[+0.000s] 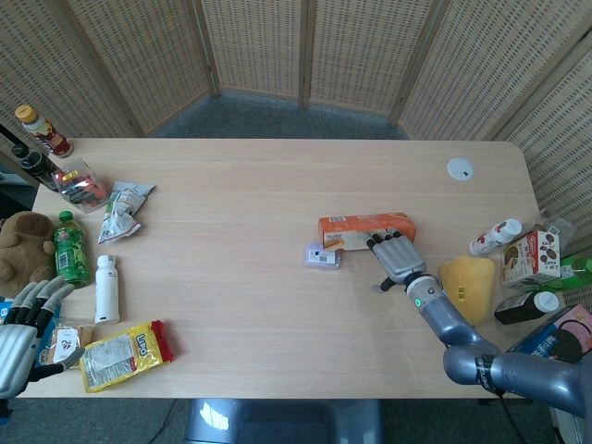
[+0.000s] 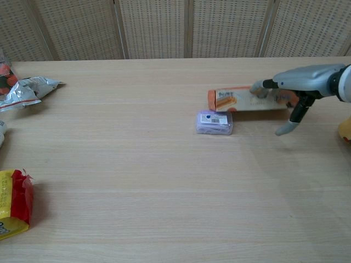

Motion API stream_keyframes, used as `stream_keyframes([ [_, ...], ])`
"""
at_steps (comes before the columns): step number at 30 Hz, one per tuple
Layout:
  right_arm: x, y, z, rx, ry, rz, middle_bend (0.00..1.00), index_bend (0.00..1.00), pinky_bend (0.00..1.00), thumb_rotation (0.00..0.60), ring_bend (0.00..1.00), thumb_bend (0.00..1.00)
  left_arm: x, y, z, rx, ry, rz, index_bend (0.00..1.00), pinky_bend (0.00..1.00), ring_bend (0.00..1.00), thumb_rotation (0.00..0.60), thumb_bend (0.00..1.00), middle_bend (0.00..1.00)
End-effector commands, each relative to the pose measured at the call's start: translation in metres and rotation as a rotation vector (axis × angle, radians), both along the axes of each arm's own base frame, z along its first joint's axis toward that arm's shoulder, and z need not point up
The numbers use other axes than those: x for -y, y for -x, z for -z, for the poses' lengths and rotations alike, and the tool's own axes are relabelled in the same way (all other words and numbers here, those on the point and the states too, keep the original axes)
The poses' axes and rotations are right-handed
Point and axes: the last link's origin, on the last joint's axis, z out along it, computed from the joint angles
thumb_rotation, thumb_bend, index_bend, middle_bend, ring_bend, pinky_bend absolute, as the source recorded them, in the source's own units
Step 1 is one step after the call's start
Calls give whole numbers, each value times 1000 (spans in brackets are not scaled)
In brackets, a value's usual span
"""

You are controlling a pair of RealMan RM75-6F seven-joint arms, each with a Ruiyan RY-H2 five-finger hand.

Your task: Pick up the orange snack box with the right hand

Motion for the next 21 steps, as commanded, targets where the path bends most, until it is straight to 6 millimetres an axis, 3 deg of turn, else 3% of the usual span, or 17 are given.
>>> stream_keyframes([
  [1, -25, 5, -21, -60, 21, 23, 181, 0, 0, 508, 185, 167, 0, 1, 1, 4, 3, 1, 117, 0, 0, 600, 225, 72],
  [6, -31, -11, -27, -58, 52, -48, 168, 0, 0, 483, 162, 164, 2, 2, 1, 8, 0, 1, 117, 0, 0, 600, 225, 72],
  [9, -25, -15, -25, -34, 68, -71, 133, 0, 0, 473, 31, 164, 4, 3, 0, 7, -6, -2, 116, 0, 0, 600, 226, 72],
  [13, -7, -15, -19, -30, 62, -67, 6, 0, 0, 474, 0, 159, 6, 3, -2, 2, -11, -8, 117, 0, 0, 600, 225, 73],
  [21, 37, -17, -7, -17, 46, -10, 0, 0, 0, 471, 0, 160, 8, 2, -4, -7, -18, -14, 116, 0, 0, 600, 227, 72],
])
